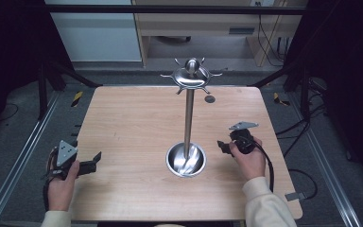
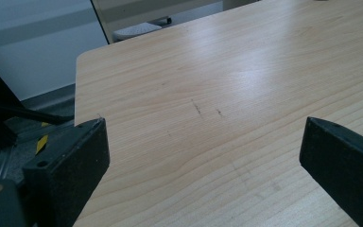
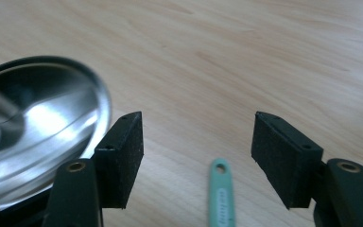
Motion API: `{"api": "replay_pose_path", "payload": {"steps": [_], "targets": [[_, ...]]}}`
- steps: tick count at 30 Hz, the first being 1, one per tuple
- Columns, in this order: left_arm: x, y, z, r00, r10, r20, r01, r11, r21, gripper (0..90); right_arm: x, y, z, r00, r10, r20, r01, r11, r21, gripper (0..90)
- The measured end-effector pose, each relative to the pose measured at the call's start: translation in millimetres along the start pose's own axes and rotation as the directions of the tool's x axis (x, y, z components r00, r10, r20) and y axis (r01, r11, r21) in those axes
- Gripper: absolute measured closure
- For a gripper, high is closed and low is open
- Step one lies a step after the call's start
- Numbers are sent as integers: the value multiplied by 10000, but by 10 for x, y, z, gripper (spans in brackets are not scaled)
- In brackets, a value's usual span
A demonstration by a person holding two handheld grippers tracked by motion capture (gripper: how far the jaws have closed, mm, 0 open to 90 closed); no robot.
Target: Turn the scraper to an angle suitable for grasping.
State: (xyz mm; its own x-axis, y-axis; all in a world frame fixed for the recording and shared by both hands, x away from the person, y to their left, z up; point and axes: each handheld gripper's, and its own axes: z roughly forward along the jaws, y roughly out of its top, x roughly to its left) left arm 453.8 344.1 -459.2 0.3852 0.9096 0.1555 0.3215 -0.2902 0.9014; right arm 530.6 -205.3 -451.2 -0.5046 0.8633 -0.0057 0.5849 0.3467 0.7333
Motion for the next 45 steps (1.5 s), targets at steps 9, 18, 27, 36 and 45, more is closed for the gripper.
{"api": "replay_pose_path", "payload": {"steps": [9,18,27,36,45], "targets": [[7,-3,4,10000,-11,-2,11,10000,27,22,62,34,37,9991,-351,-222,369,9956,860,362],[-7,-3,11,10000,86,-15,-85,9999,91,22,127,25,18,9928,-983,-688,1053,9887,1070,752],[-16,-2,20,9999,166,-3,-165,9997,152,22,147,6,56,9898,-1041,-968,1183,9809,1545,900],[-28,-5,35,9997,221,65,-222,9995,244,23,8,-53,175,9984,-515,-224,551,9750,2155,900],[-36,-6,42,9996,244,110,-247,9993,273,23,-74,-98,238,9994,-333,-11,324,9653,2590,900]]}}
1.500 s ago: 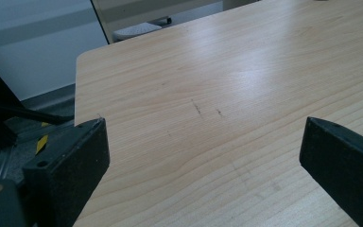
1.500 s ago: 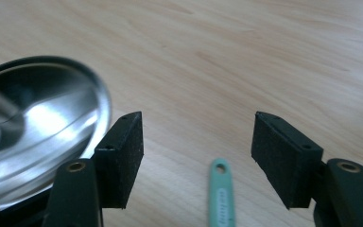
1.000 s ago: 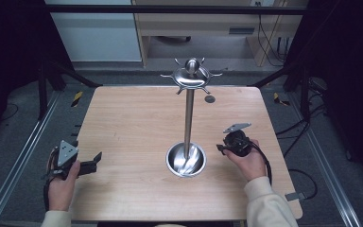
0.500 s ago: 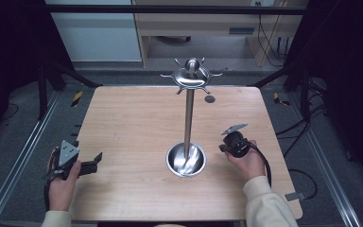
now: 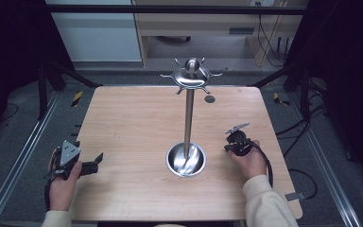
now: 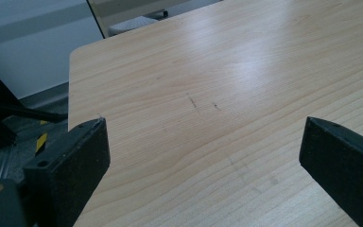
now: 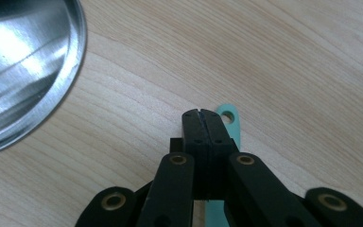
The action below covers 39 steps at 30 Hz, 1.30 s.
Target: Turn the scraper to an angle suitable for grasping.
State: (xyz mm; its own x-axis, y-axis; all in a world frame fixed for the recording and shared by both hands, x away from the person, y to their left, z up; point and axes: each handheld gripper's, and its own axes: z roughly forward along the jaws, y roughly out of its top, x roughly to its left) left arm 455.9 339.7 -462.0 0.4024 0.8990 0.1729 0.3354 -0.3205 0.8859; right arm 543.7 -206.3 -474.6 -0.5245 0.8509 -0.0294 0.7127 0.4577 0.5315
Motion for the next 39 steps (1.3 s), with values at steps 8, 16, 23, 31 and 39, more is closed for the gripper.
{"api": "replay_pose_path", "payload": {"steps": [8,16,23,31,39], "targets": [[-5,2,-1,10000,6,-3,-6,10000,-17,23,-65,-22,0,9993,282,246,-283,9996,53,900],[-8,2,4,10000,26,16,-26,10000,10,23,-247,-69,-16,9911,1162,654,-1160,9932,-74,900],[-16,2,8,9999,90,52,-91,9999,55,23,-303,-94,-30,9864,1467,743,-1464,9892,-92,900],[-28,-1,21,9999,118,79,-119,9998,133,23,-309,-90,-130,9841,1653,645,-1628,9857,-425,875],[-26,-4,25,9999,107,92,-108,9998,167,23,-338,-113,-255,9727,2160,854,-2129,9761,-444,799]]}}
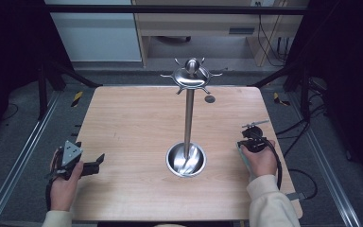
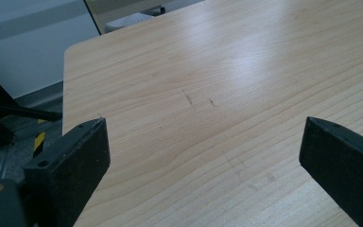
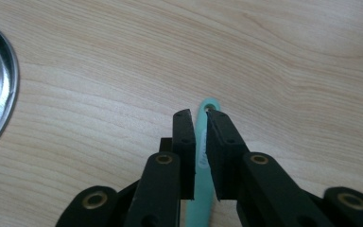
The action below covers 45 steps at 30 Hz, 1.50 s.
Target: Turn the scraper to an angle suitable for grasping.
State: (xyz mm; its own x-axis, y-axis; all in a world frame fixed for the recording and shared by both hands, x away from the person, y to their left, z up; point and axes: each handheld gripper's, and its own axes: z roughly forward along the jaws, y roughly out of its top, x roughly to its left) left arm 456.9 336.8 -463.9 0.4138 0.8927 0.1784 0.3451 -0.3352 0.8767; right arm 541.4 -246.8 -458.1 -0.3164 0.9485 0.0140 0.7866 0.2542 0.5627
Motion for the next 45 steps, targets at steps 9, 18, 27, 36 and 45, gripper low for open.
{"api": "replay_pose_path", "payload": {"steps": [9,18,27,36,45], "targets": [[-12,-4,14,10000,42,33,-42,9999,102,23,-4,46,44,9995,90,294,-111,9974,709,655],[15,-7,-10,9996,-60,-276,61,10000,39,27,-10,124,163,9993,77,372,-132,9886,1497,623],[-16,-4,14,9999,63,-140,-61,9999,148,27,-24,128,195,9993,146,349,-210,9817,1893,651],[-20,-5,17,9999,75,-130,-73,9998,161,27,-21,125,211,9993,209,298,-267,9774,2098,666],[-21,-3,15,9999,74,-140,-71,9999,155,26,-3,128,227,9989,362,304,-421,9729,2274,675]]}}
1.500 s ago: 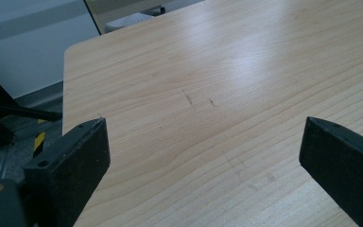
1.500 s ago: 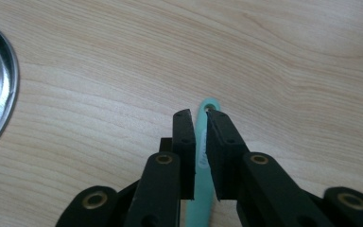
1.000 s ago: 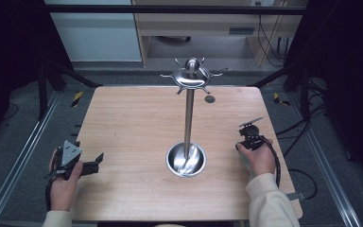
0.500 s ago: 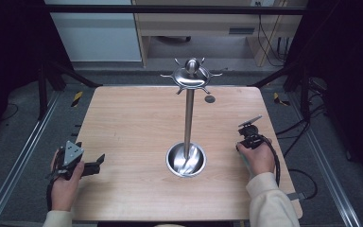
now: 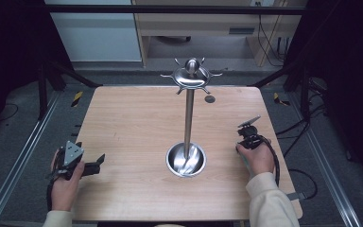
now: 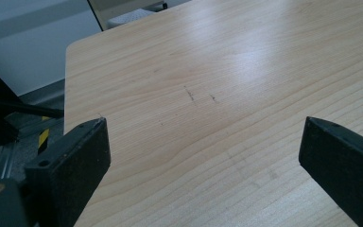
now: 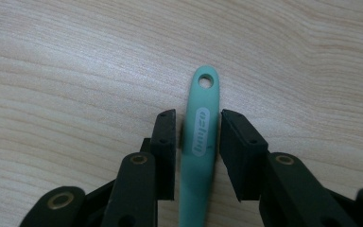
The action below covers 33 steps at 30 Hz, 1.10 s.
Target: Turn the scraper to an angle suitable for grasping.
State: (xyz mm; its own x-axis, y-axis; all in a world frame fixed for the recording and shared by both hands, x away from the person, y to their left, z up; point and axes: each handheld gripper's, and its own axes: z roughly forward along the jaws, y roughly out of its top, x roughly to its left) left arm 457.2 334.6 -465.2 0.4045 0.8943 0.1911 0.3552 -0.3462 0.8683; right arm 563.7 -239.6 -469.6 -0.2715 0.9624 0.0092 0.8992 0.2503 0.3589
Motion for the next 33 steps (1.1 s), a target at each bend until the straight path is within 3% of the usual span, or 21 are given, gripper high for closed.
{"api": "replay_pose_path", "payload": {"steps": [22,26,33], "targets": [[0,0,6,10000,10,74,-10,10000,12,26,-3,-4,-24,9997,224,-88,-223,9997,41,738],[-10,2,7,9999,32,98,-32,10000,25,26,18,6,-154,9998,78,-188,-87,9990,-445,742],[-9,-1,11,9999,27,134,-28,10000,46,26,79,38,-335,9997,-250,45,254,9915,-1277,743]]}}
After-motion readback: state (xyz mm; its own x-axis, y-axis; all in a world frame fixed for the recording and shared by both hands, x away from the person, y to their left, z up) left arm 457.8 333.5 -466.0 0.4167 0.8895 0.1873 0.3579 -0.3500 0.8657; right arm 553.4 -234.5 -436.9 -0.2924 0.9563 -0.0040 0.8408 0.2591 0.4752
